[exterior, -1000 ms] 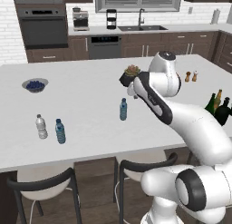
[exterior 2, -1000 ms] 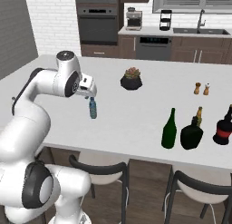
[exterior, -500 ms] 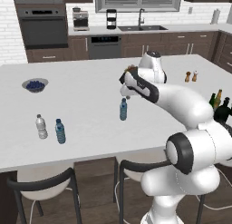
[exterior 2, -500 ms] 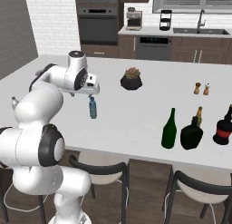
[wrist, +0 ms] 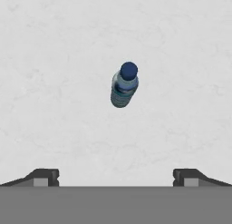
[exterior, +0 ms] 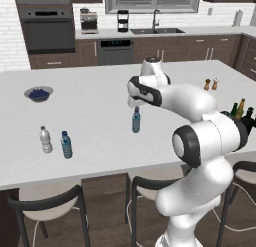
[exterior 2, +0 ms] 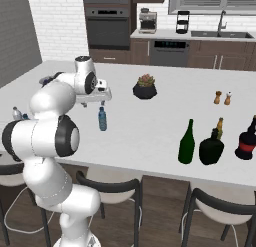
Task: Move the plastic bottles in the middle to the plastics group, and the glass bottles in the middle to the glass group.
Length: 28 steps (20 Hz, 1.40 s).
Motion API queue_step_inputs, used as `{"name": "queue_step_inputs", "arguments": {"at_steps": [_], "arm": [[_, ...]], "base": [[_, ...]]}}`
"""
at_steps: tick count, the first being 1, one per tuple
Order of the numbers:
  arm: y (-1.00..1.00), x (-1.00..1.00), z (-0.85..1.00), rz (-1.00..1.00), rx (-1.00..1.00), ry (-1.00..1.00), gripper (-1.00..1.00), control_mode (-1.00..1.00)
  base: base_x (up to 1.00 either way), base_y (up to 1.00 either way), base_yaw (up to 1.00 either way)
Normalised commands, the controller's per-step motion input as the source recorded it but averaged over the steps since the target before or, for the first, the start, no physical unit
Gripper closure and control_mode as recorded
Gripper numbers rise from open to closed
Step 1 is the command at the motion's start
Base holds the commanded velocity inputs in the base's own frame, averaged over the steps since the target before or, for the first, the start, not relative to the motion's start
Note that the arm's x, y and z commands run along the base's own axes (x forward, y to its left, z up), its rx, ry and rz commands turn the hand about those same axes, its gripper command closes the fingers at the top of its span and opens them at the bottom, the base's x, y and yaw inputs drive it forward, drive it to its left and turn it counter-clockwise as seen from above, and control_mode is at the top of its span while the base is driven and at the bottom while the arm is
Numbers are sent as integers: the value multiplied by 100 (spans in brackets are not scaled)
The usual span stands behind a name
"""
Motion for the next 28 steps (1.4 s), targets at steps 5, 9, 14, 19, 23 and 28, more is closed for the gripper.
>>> {"name": "queue_step_inputs", "arguments": {"at_steps": [5,9,14,19,23,28], "arm": [[0,16,-36,3,-12,0,-100,-100],[0,5,-32,3,-1,-5,-100,-100],[0,14,-24,0,0,-10,-100,-100],[-3,12,-15,0,3,-13,-100,-100],[0,25,-7,0,13,-4,-100,-100],[0,22,-5,0,14,0,-100,-100]], "base": [[0,0,0],[0,0,0],[0,0,0],[0,0,0],[0,0,0],[0,0,0]]}}
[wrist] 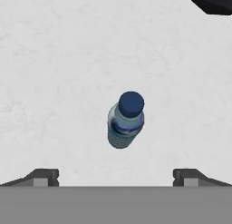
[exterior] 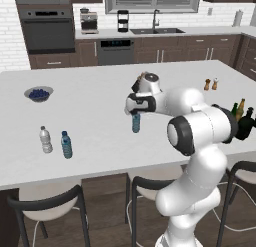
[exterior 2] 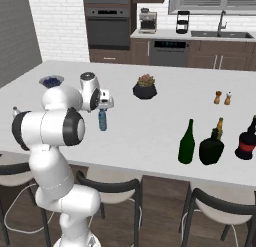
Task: Move the plastic bottles in the middle to the plastics group, and the glass bottles in the middle to the glass group.
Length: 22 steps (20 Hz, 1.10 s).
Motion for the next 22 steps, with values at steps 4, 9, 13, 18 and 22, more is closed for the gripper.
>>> {"name": "queue_step_inputs", "arguments": {"at_steps": [4,9,13,18,22], "arm": [[0,29,0,0,3,0,-100,-100],[0,20,0,0,0,0,-100,-100],[0,15,-8,0,0,0,-100,-100],[0,11,-12,0,0,0,-100,-100],[0,11,-14,0,0,0,-100,-100]], "base": [[0,0,0],[0,0,0],[0,0,0],[0,0,0],[0,0,0]]}}
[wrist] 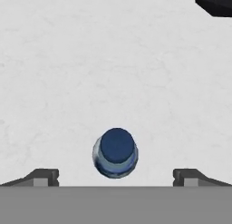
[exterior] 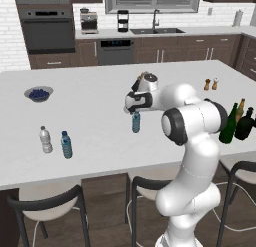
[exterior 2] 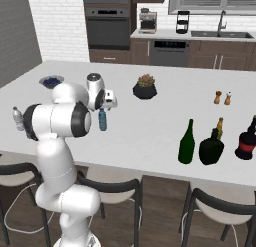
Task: Move the plastic bottles in the middle to the plastics group, and the glass bottles in the middle to the glass group.
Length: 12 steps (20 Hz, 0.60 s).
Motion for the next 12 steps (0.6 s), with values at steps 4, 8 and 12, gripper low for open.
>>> {"name": "queue_step_inputs", "arguments": {"at_steps": [4,8,12], "arm": [[0,13,-12,0,0,0,-100,-100],[0,13,-17,0,0,0,-100,-100],[0,18,-14,0,0,0,-100,-100]], "base": [[0,0,0],[0,0,0],[0,0,0]]}}
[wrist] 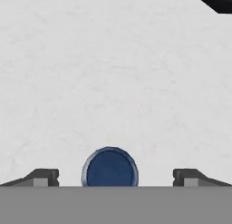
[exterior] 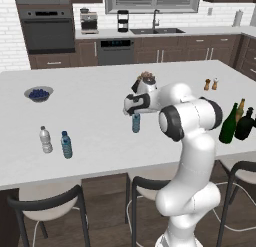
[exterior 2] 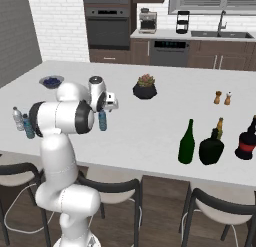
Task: Move the plastic bottles in the middle to the plastics group, and the glass bottles in the middle to the glass group.
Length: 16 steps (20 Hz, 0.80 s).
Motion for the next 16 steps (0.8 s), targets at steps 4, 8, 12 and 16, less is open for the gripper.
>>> {"name": "queue_step_inputs", "arguments": {"at_steps": [4,8,12,16], "arm": [[0,26,-10,0,0,0,-100,-100],[5,19,-12,0,0,0,-100,-100],[1,11,-8,0,0,0,-100,-100],[0,0,-23,0,0,4,100,-100]], "base": [[0,0,0],[0,0,0],[0,0,0],[0,0,0]]}}
